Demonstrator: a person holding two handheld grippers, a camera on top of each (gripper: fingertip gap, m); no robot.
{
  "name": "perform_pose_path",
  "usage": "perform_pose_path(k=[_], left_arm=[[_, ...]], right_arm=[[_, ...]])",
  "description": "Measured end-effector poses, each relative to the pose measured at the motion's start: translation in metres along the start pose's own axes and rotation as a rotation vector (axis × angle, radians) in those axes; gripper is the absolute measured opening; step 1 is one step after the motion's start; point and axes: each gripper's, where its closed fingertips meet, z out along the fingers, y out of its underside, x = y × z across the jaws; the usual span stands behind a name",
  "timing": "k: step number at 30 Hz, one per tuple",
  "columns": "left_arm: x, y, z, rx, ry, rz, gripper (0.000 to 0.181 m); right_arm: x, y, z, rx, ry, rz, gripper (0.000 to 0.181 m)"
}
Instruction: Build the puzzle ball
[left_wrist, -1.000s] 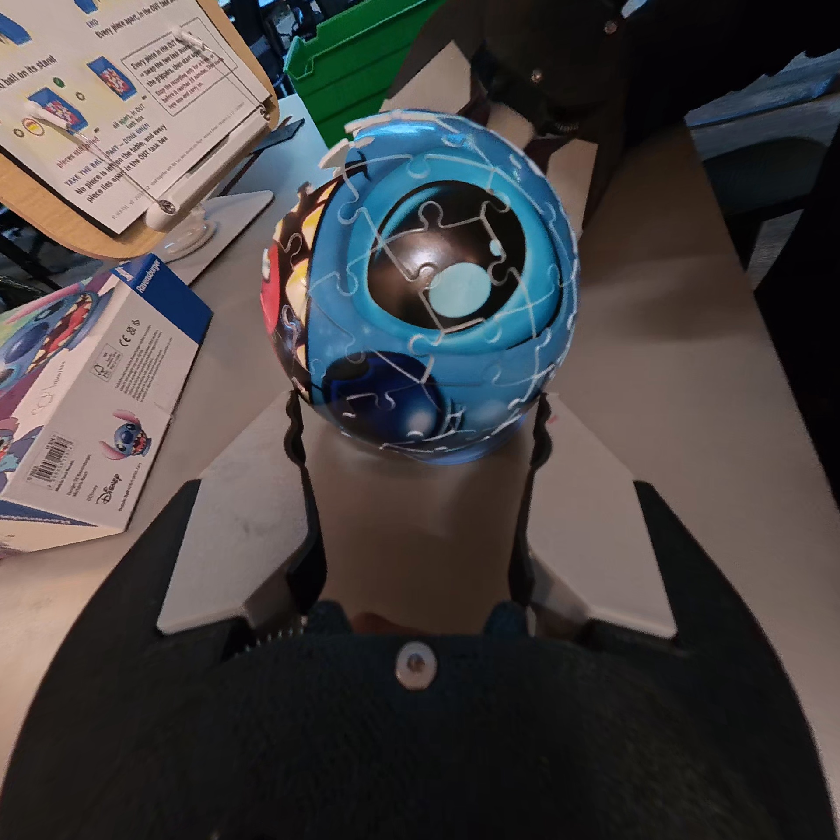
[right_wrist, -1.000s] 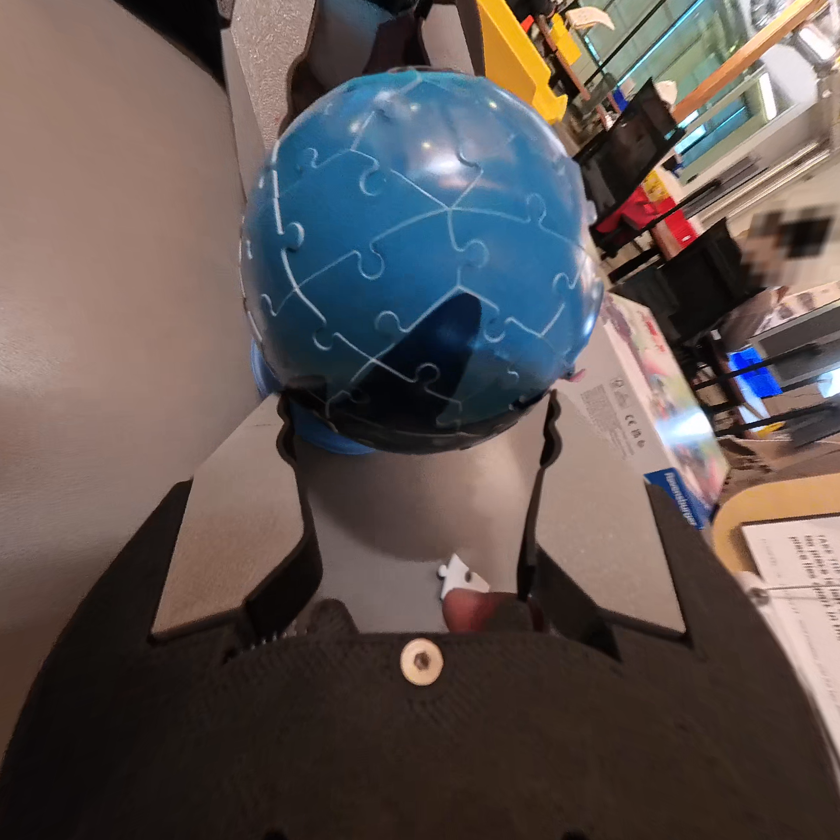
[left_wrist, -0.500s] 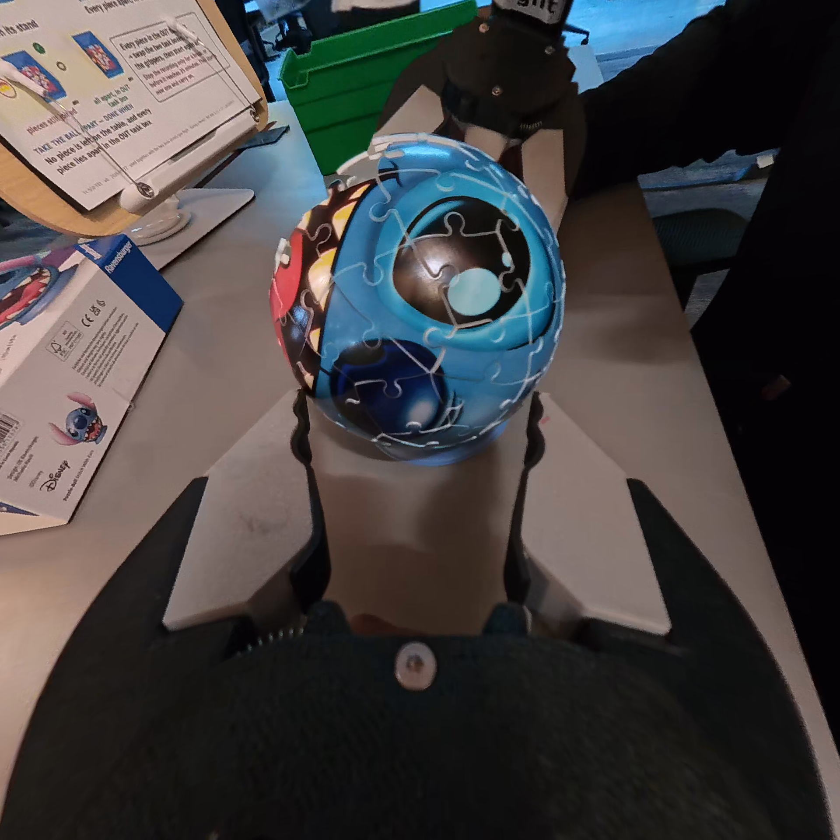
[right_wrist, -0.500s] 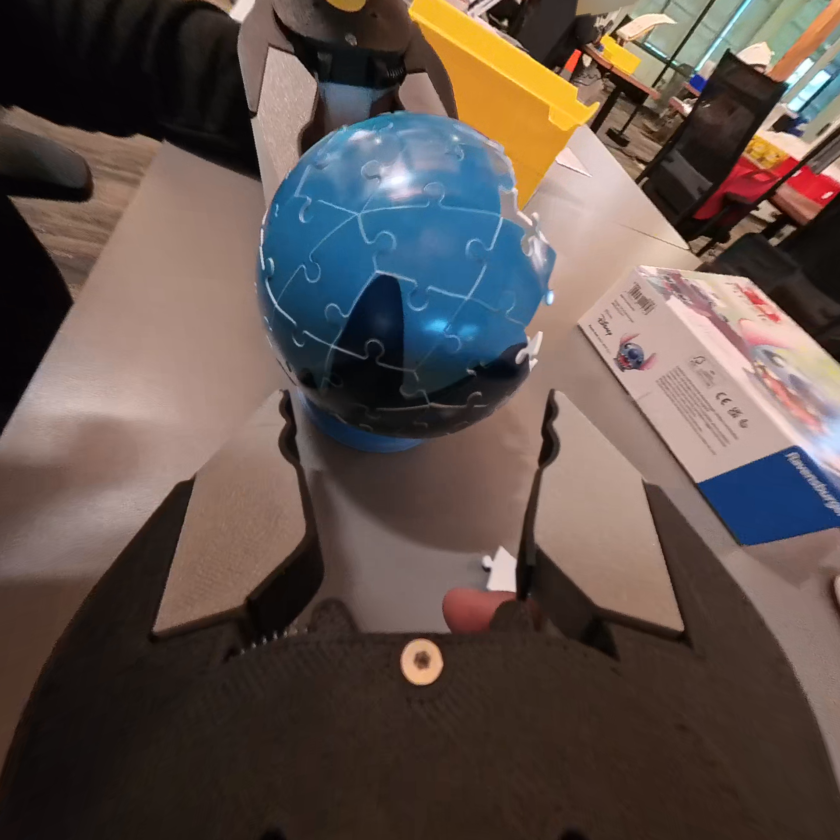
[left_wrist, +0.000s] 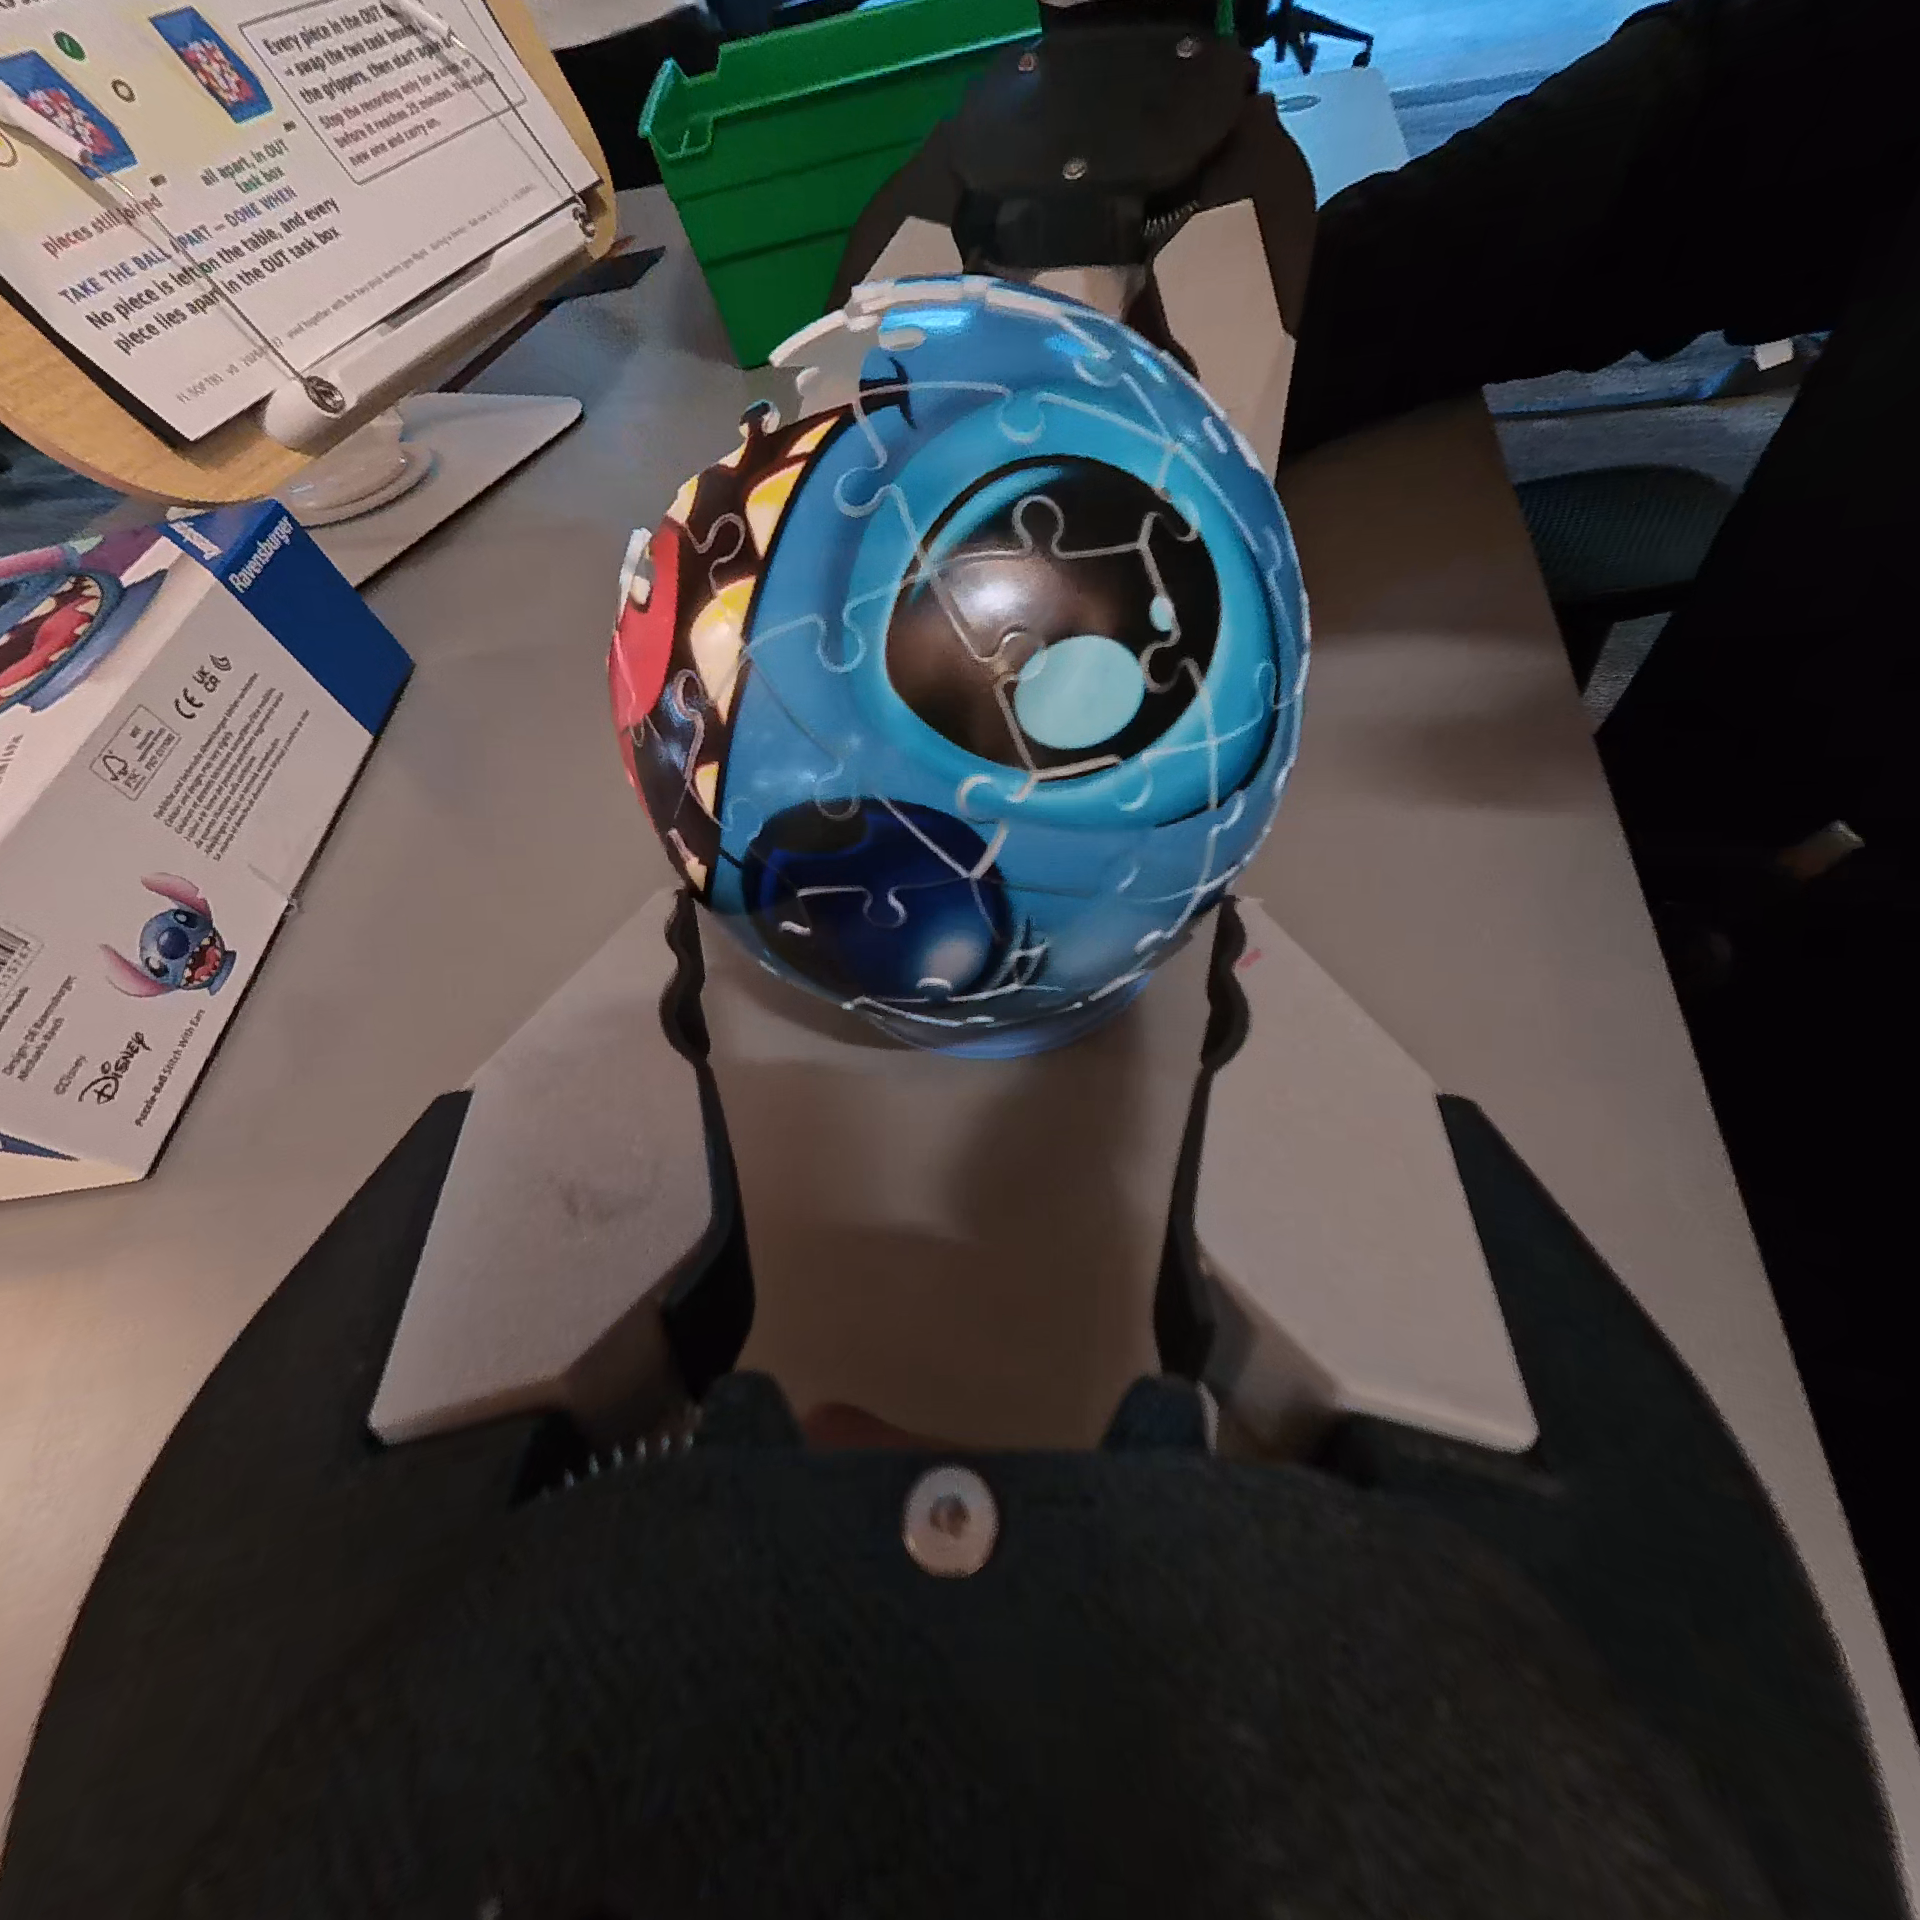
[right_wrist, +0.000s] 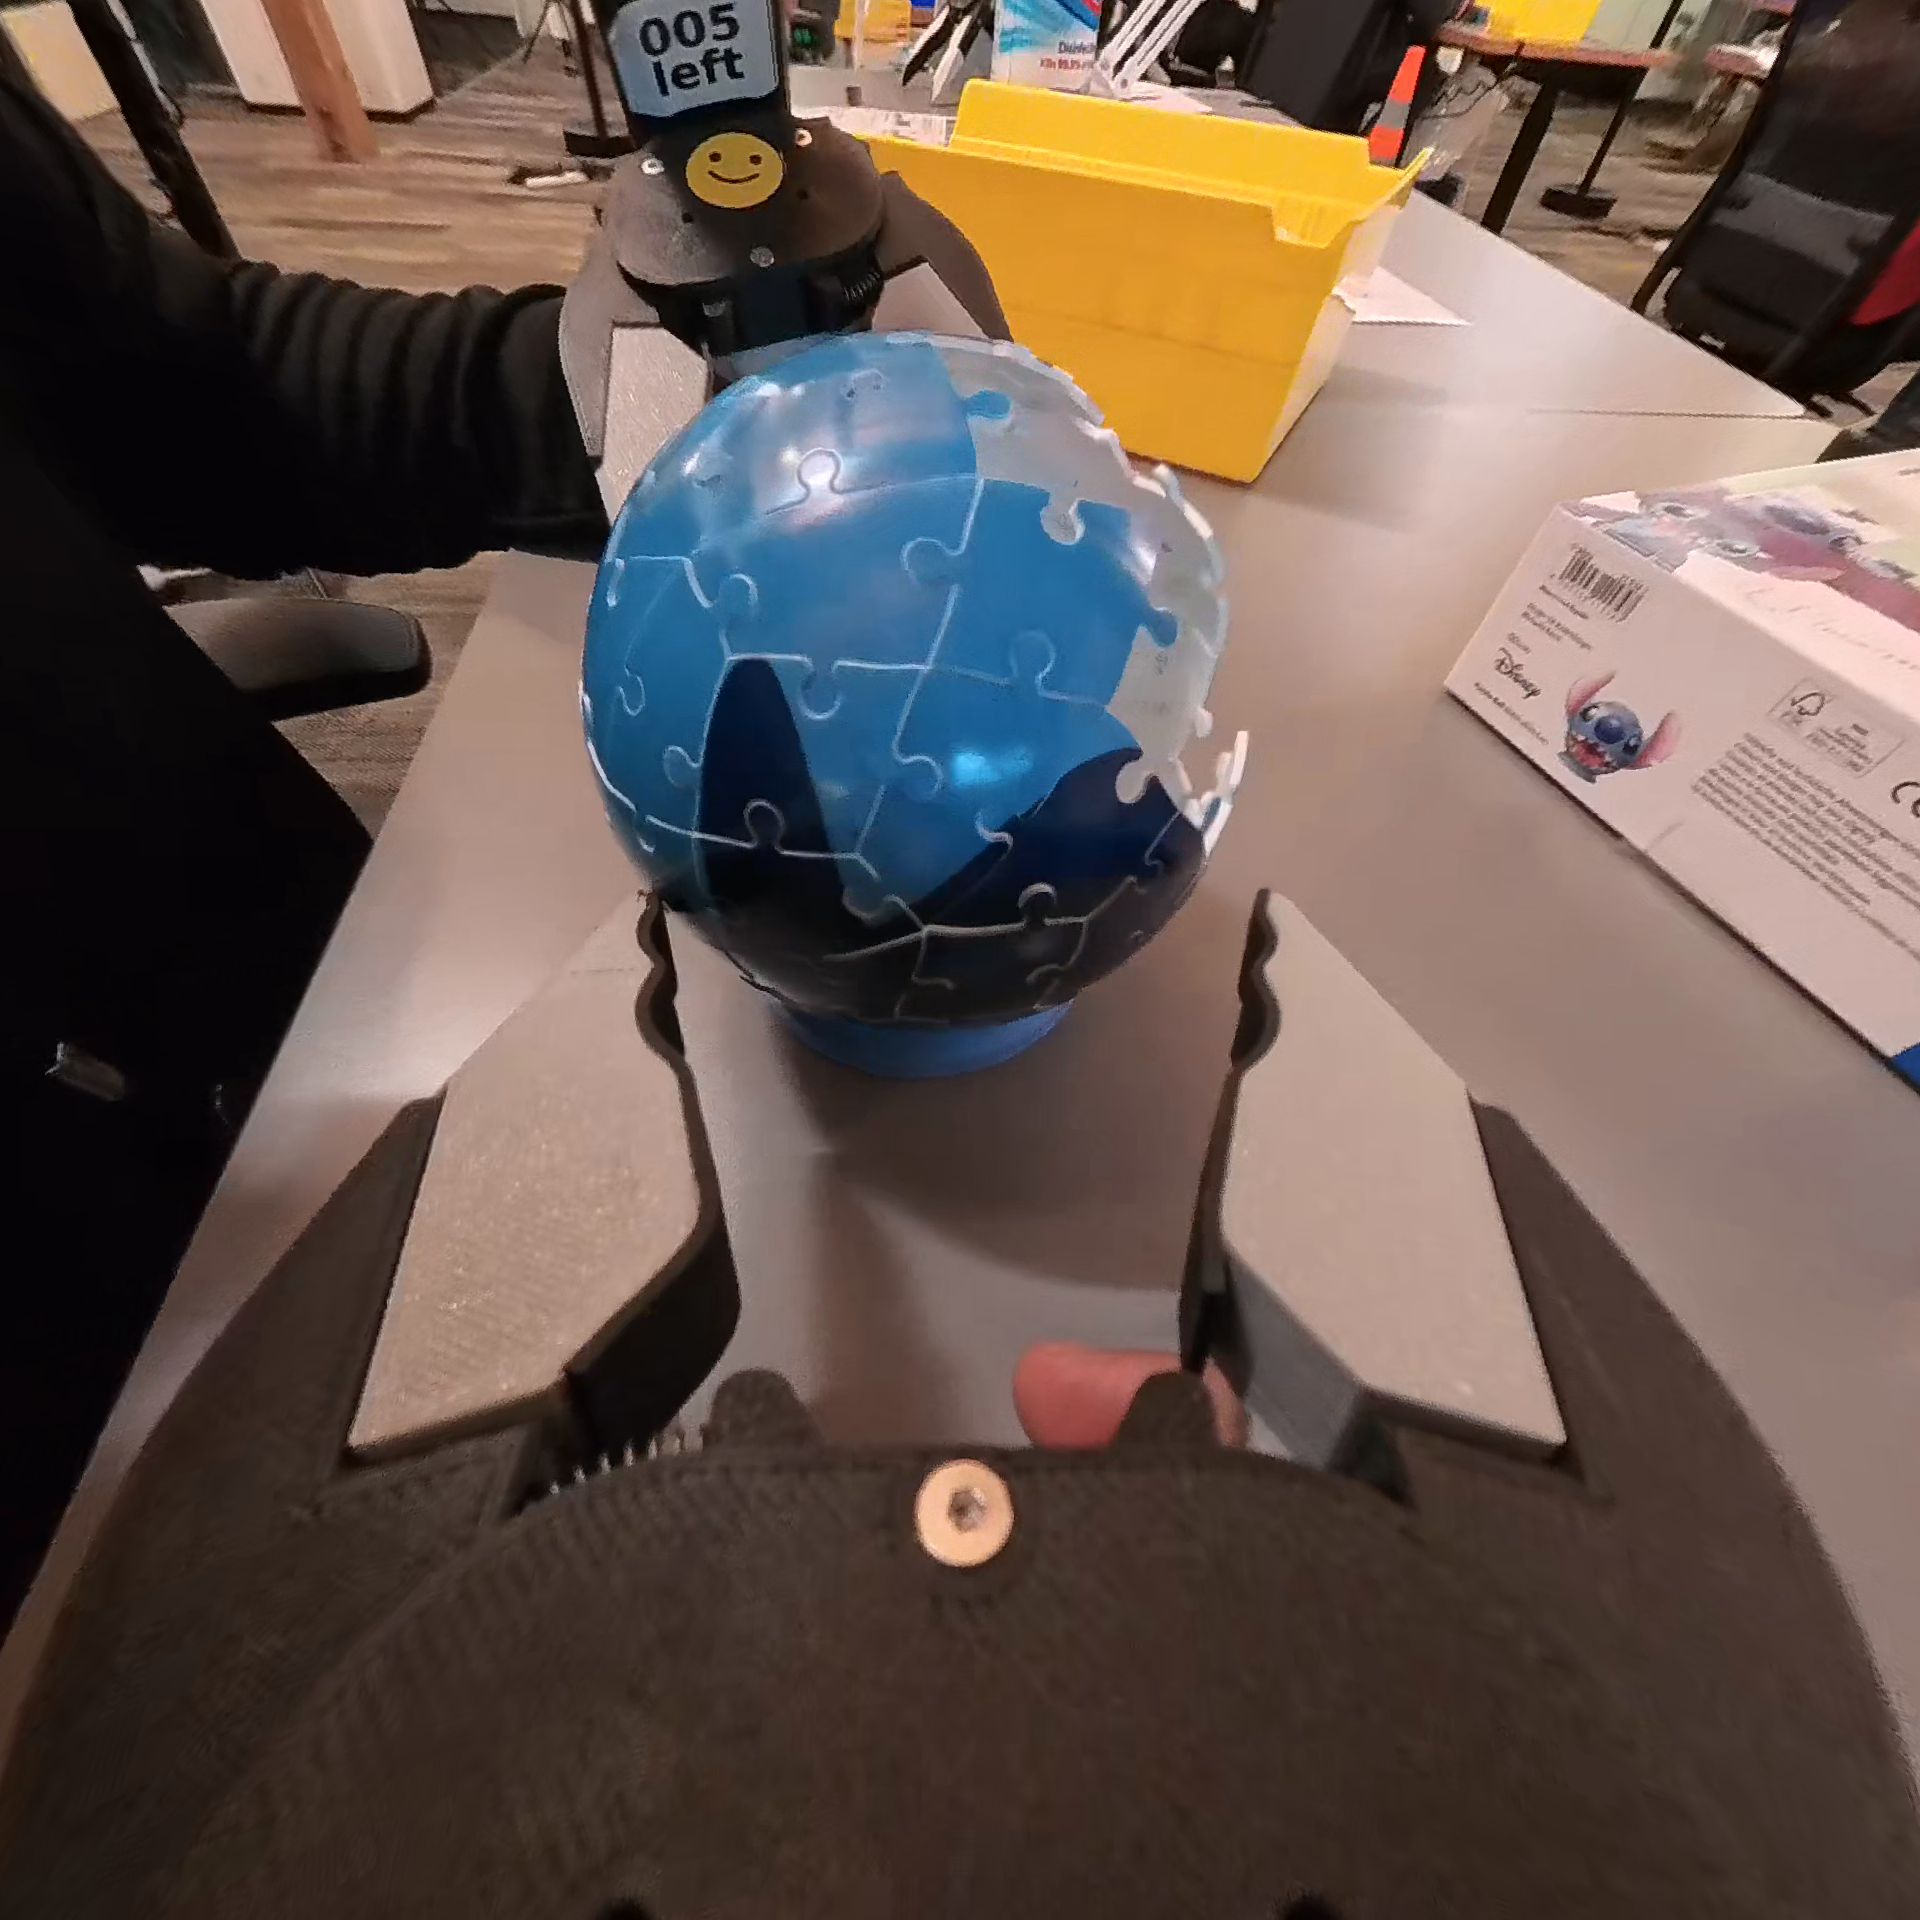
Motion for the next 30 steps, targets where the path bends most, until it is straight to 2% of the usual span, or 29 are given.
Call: perform_pose_path(k=[5,11,24,30], left_arm=[[-0.001,0.0,-0.001,0.002,-0.026,0.046,0.094],[-0.002,0.006,0.001,-0.04,-0.041,0.081,0.093],[-0.002,0.002,0.002,-0.02,-0.04,0.049,0.098],[-0.004,0.002,0.002,-0.025,-0.094,0.136,0.101]], right_arm=[[0.001,-0.002,-0.002,0.012,0.055,-0.09,0.108],[-0.003,0.005,0.007,-0.058,0.094,-0.171,0.103],[-0.003,0.007,0.012,-0.079,0.091,-0.155,0.103],[-0.001,0.004,0.014,-0.086,0.177,-0.313,0.104]])
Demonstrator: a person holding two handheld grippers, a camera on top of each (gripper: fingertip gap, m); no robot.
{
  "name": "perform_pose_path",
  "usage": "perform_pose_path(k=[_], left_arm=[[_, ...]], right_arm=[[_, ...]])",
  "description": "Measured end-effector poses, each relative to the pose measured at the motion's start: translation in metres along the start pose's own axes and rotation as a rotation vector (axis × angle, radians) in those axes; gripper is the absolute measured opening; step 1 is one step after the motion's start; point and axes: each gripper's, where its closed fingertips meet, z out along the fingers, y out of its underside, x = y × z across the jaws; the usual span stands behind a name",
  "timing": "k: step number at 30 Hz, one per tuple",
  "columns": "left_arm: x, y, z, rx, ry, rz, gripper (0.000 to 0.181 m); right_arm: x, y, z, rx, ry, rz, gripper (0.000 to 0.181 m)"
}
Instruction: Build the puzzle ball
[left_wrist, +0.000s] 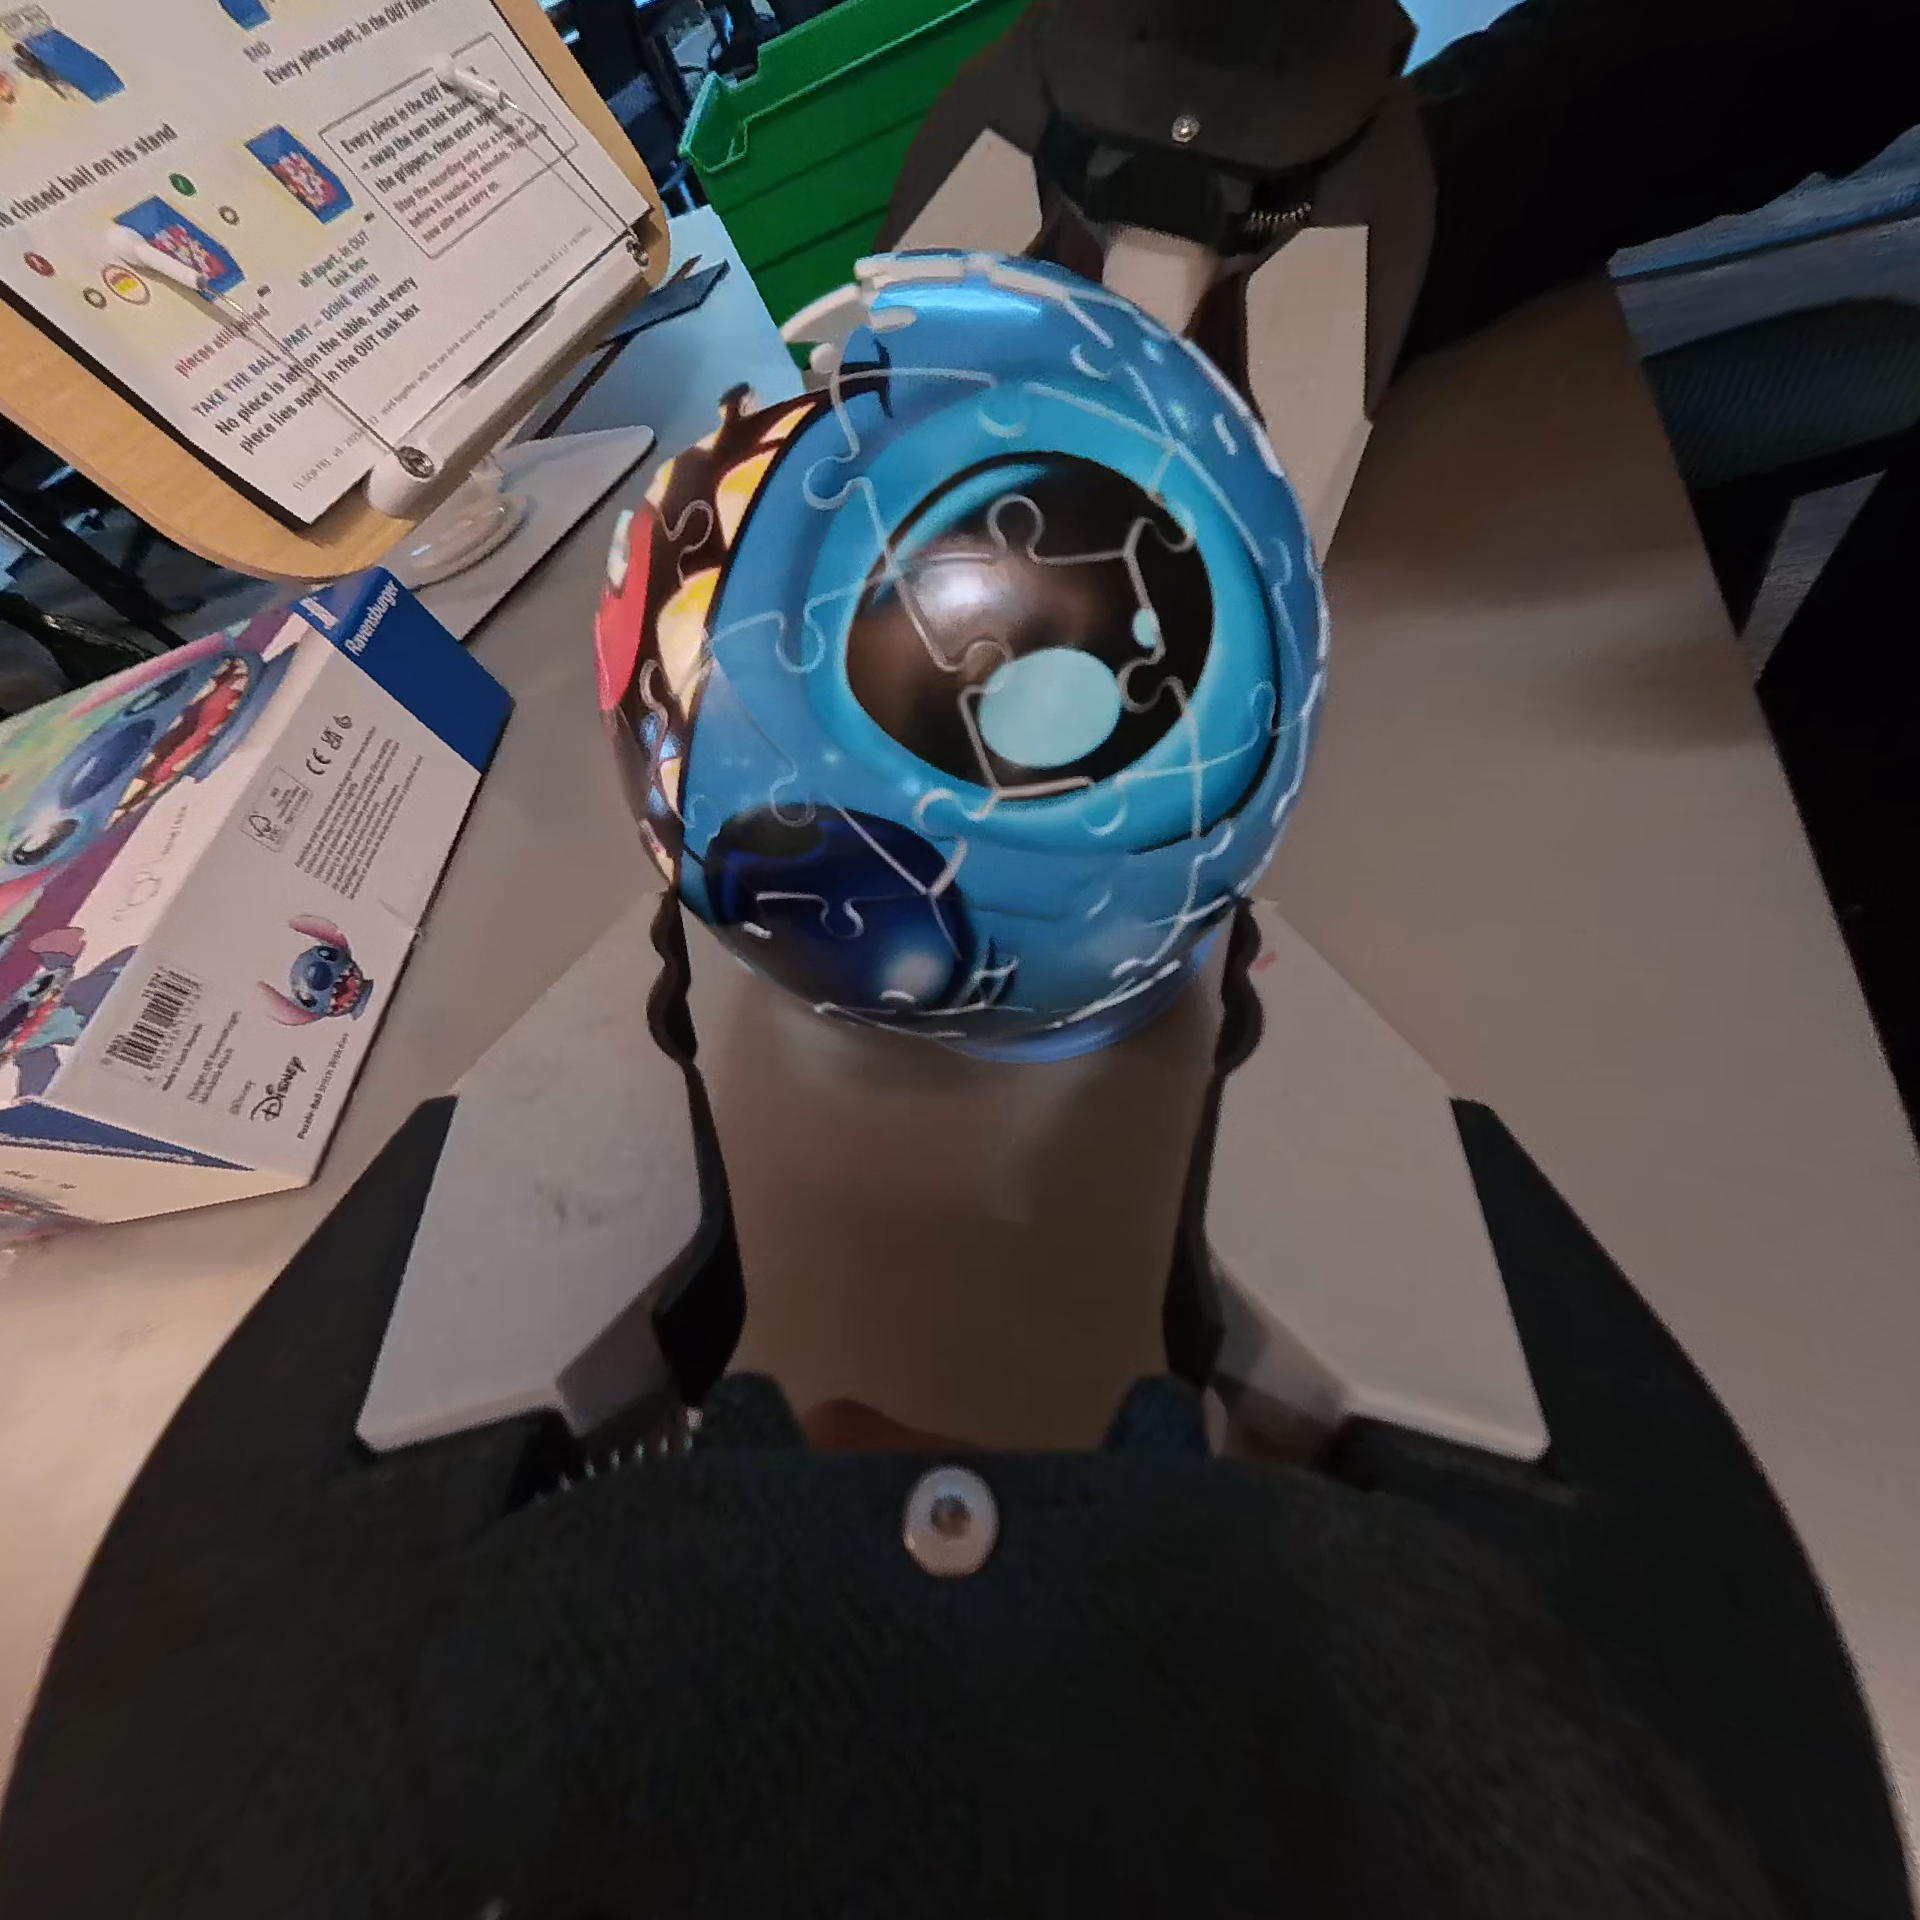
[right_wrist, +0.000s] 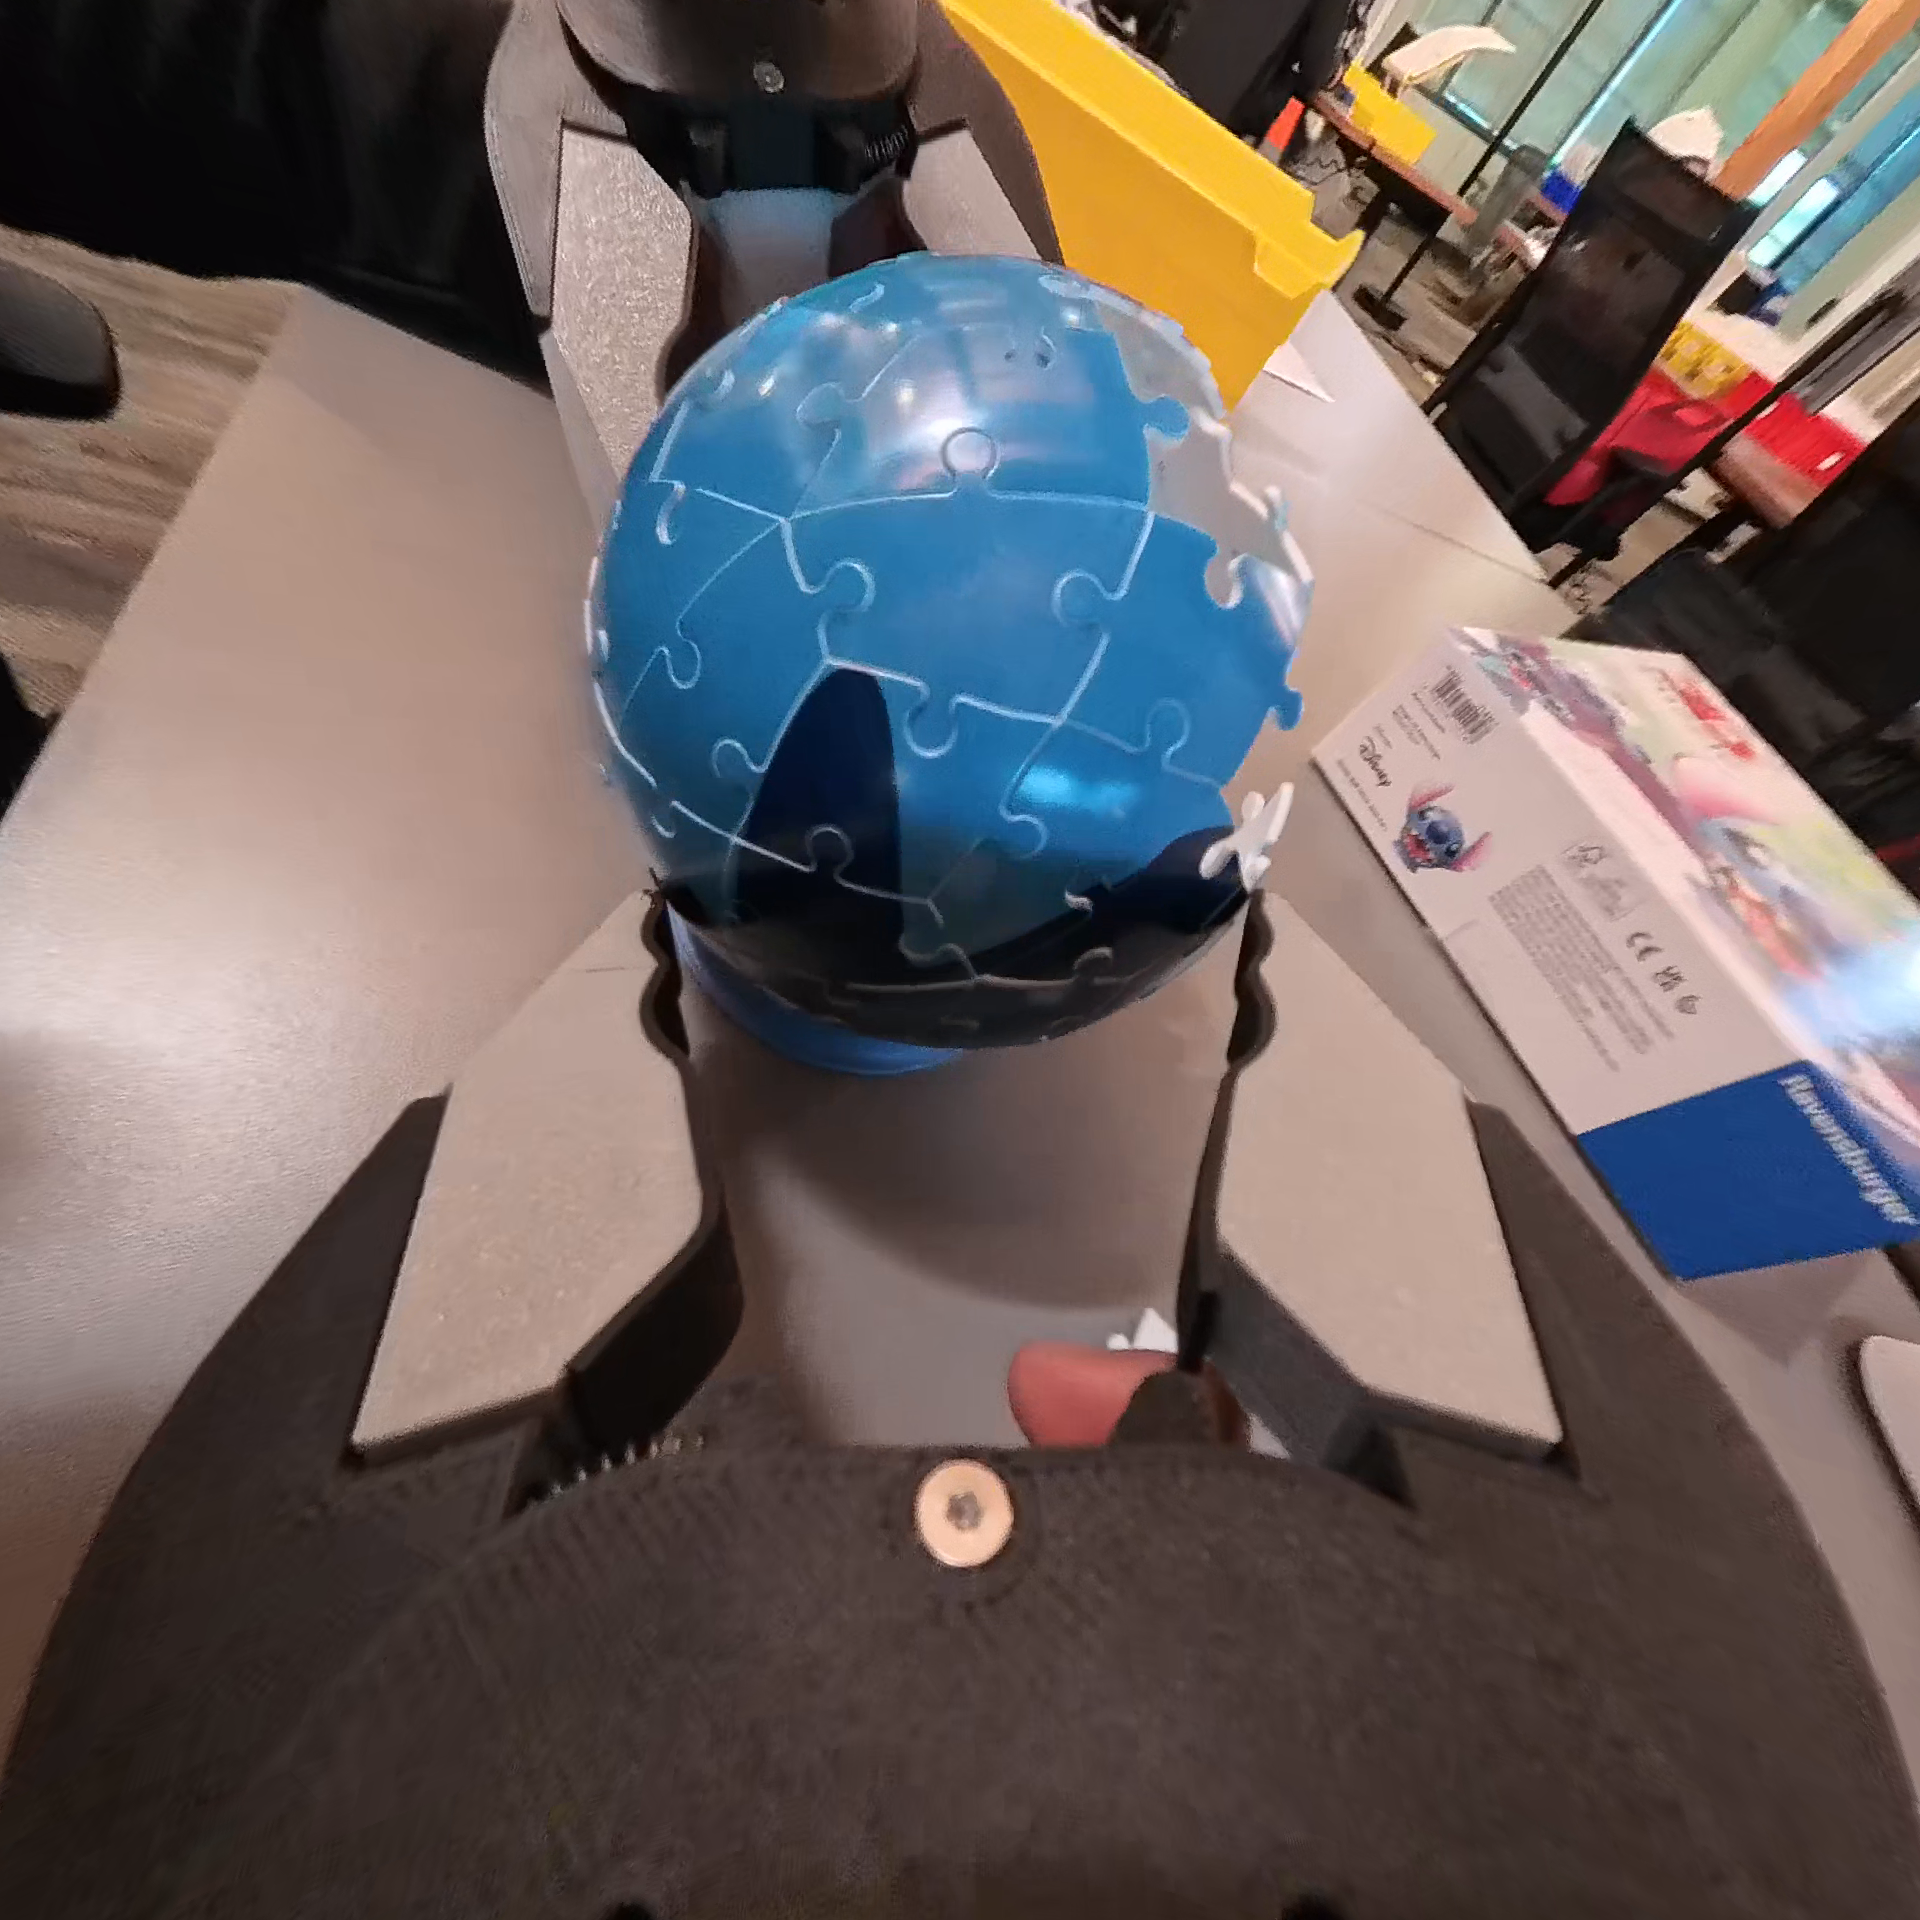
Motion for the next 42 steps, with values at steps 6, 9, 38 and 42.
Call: perform_pose_path(k=[6,9,38,42], left_arm=[[0.007,-0.004,-0.015,0.048,0.098,-0.113,0.096],[0.004,-0.007,-0.019,0.066,0.128,-0.212,0.097],[0.001,-0.005,-0.009,-0.046,-0.084,0.134,0.098],[0.004,-0.008,-0.015,0.001,-0.018,0.036,0.095]], right_arm=[[-0.004,-0.001,-0.006,0.004,-0.004,-0.034,0.104],[-0.003,-0.003,-0.012,0.032,-0.054,0.059,0.106],[-0.001,-0.008,-0.008,-0.018,0.042,-0.074,0.102],[-0.004,-0.008,-0.009,-0.011,-0.002,-0.009,0.104]])
